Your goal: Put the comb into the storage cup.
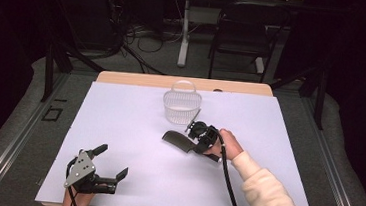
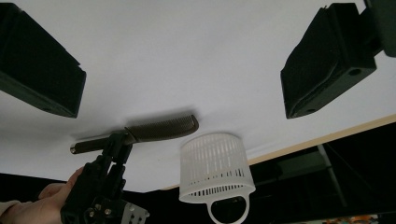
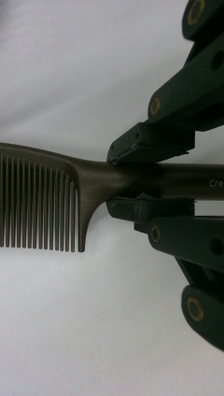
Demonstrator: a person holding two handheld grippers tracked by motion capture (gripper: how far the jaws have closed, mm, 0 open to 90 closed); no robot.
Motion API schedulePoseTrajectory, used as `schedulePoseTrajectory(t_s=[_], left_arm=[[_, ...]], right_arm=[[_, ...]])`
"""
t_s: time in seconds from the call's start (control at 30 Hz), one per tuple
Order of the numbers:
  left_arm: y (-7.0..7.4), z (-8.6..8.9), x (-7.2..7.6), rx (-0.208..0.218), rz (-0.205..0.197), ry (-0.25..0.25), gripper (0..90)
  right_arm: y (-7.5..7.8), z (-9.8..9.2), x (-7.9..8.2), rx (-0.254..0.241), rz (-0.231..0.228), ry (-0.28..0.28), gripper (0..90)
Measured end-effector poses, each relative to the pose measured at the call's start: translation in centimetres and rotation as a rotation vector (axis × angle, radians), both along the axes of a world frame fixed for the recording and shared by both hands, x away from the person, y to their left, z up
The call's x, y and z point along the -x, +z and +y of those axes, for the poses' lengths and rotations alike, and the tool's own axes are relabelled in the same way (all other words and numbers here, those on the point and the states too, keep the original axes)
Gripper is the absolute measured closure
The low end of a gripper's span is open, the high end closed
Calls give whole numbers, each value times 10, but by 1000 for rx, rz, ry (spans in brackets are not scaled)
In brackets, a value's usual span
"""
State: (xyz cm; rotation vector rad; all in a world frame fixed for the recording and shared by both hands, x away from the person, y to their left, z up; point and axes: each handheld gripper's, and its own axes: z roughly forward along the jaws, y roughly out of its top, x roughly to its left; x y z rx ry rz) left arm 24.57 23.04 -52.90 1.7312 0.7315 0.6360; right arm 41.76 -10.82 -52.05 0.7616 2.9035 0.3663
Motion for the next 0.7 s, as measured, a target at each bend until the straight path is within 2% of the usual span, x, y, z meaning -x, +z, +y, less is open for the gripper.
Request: schedulePoseTrajectory(t_s=[0.2, 0.7], left_arm=[[0, 0, 0, -1, -1, 3, 1], [0, 0, 0, -5, 0, 7, 1]], right_arm=[[10, -7, 6, -45, -36, 1, 729], [26, -30, 17, -179, -82, -42, 729]])
